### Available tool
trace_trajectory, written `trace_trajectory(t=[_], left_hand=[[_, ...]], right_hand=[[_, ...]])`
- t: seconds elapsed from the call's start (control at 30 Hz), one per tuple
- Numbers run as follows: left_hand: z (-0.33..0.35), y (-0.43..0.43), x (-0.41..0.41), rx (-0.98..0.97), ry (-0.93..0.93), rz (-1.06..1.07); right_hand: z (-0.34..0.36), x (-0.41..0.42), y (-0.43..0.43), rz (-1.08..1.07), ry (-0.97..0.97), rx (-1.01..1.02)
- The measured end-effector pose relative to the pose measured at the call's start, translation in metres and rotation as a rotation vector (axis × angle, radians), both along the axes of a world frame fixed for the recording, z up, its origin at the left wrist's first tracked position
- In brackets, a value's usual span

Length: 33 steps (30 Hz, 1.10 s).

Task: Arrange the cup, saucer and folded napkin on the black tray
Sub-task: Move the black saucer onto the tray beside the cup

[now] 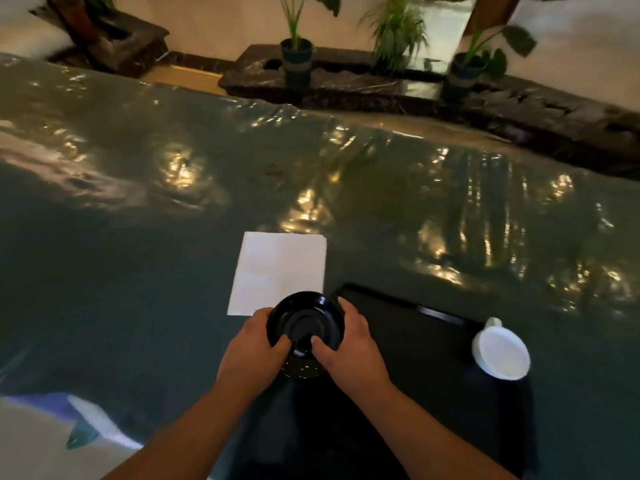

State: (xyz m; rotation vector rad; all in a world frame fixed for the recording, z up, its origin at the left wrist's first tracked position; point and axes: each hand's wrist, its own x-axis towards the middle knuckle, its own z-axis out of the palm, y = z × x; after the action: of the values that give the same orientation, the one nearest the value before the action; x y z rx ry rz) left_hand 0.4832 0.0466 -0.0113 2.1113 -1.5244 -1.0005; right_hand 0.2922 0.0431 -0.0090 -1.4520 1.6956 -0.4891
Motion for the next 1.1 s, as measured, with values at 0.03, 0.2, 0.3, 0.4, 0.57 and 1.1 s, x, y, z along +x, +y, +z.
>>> trace_trajectory(t=[0.03,0.2,0.3,0.4,0.57,1.1], left_hand=[[-0.002,-0.001,-0.014,-0.002,0.011,-0.026],[-0.008,-0.003,-0.074,-0.002,0.029,-0.145],[-0.015,-0.001,-0.098,0.026,0.014,-0.171],[-0.024,-0.001,-0.114,0.044,-0.003,-0.208],[-0.031,-0.001,-0.130,0.055,-0.014,-0.243],[-0.068,0.016,-0.125,-0.275,-0.538,-0.667]], right_hand=[[0.000,-0.015,0.003,-0.023,0.009,0.002],[-0.006,-0.076,0.020,-0.106,0.054,0.032],[-0.014,-0.100,0.030,-0.132,0.063,0.051],[-0.022,-0.116,0.036,-0.139,0.063,0.070],[-0.031,-0.133,0.035,-0.090,0.096,0.086],[-0.044,-0.158,0.031,0.218,0.378,0.001]])
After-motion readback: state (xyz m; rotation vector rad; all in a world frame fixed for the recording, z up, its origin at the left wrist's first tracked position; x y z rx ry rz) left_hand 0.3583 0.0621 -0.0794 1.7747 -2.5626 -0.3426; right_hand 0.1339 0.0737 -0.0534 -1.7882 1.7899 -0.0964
